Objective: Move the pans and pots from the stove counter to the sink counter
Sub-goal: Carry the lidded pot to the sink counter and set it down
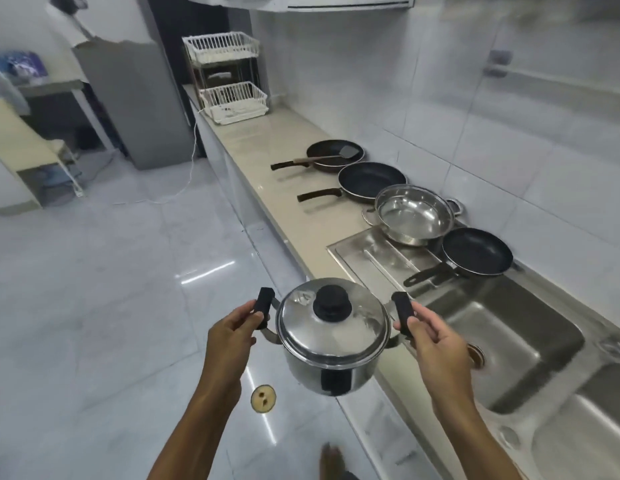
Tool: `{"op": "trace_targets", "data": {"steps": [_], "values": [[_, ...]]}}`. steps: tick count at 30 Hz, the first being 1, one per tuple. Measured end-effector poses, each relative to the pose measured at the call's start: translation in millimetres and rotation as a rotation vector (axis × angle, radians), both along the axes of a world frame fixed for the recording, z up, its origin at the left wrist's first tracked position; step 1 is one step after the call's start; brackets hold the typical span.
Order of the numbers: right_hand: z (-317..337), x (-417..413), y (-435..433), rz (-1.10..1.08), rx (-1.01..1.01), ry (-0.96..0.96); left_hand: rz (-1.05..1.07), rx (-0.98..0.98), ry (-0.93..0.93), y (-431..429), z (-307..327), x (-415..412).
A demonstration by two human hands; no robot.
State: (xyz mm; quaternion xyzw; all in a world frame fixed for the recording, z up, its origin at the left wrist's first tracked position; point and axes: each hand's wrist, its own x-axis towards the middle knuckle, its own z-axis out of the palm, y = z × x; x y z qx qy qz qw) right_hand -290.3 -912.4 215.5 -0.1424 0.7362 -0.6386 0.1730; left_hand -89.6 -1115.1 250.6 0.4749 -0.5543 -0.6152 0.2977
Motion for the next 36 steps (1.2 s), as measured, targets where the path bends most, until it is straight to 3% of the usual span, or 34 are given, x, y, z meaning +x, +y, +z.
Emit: {"op": "trace_targets", "data": {"steps": [8, 18, 28, 36], "values": [[-34.1, -117.4, -190.2, -0.097, 0.054, 0.008, -0.131, 0.006, -0.080, -209.9, -41.9, -133.7], [-56.0, -213.9, -330.1, -0.228, 0.185, -0.139, -0.443, 0.043, -0.198, -407.5, -75.9, -297.7], [-82.3, -228.7, -407.1, -0.592, 0.167, -0.194, -0.833, -0.111, -0.217, -517.6, -107.2, -417.0], [-82.9, -225.5, -434.1, -0.737, 0.195, -0.186, -1.003, -0.062, -0.171, -543.2, -127.1, -454.5]]}}
